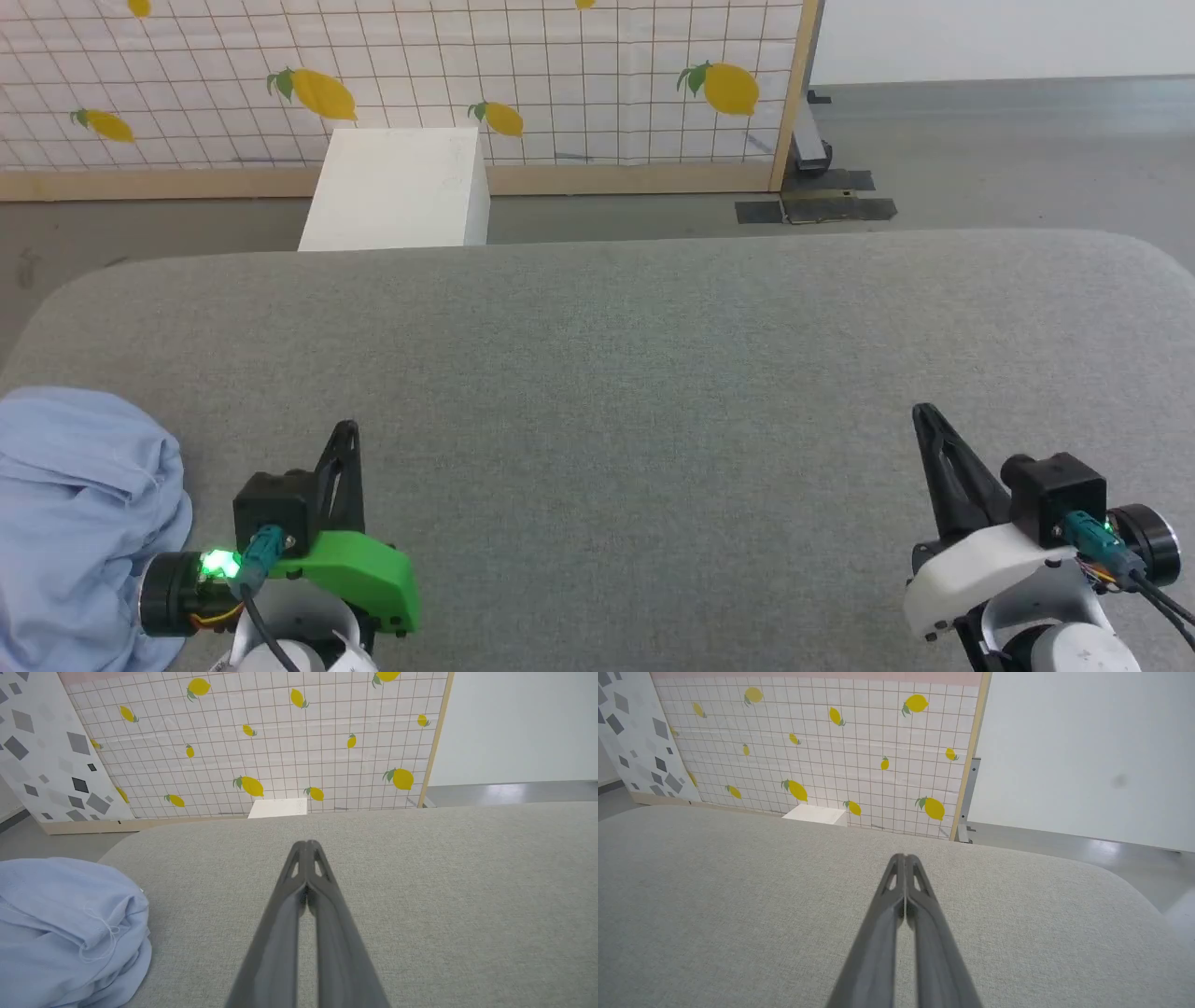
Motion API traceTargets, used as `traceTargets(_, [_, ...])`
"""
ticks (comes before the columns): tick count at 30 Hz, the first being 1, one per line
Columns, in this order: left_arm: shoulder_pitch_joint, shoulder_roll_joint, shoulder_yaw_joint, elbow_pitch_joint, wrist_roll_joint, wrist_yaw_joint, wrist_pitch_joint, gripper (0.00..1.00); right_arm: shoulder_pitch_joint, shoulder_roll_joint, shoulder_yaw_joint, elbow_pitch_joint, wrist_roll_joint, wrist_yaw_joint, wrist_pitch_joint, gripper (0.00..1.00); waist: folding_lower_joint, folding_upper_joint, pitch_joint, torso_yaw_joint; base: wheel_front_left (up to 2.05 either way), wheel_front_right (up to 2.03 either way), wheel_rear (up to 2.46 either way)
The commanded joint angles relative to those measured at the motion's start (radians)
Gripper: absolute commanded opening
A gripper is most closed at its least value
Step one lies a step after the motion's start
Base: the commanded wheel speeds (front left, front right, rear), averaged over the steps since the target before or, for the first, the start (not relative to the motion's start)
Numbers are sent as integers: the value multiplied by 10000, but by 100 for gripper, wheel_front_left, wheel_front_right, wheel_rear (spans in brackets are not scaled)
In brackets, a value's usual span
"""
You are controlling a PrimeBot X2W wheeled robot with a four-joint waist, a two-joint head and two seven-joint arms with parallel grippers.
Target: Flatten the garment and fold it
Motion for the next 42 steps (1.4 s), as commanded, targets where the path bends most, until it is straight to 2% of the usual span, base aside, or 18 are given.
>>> traceTargets(1, [108,-47,32,-22,103,66,14,0,23,9,3,-39,-62,-15,-1,0,0,0,0,0,0,0,0])
traceTargets(16, [108,-47,32,-22,103,66,14,0,23,9,3,-39,-62,-15,-1,0,0,0,0,0,0,0,0])
traceTargets(17, [-2,2,-8,2,-6,-2,0,100,0,0,-2,4,4,0,0,100,0,0,0,0,0,0,0])
traceTargets(31, [-100,-1,-220,180,-221,173,-225,100,-6,-1,-62,111,54,-1,-179,100,0,0,-1,143,0,0,0])
traceTargets(42, [-101,63,-250,223,-392,373,-472,100,-38,0,-83,255,99,-3,-377,100,0,0,-5,800,0,0,0])
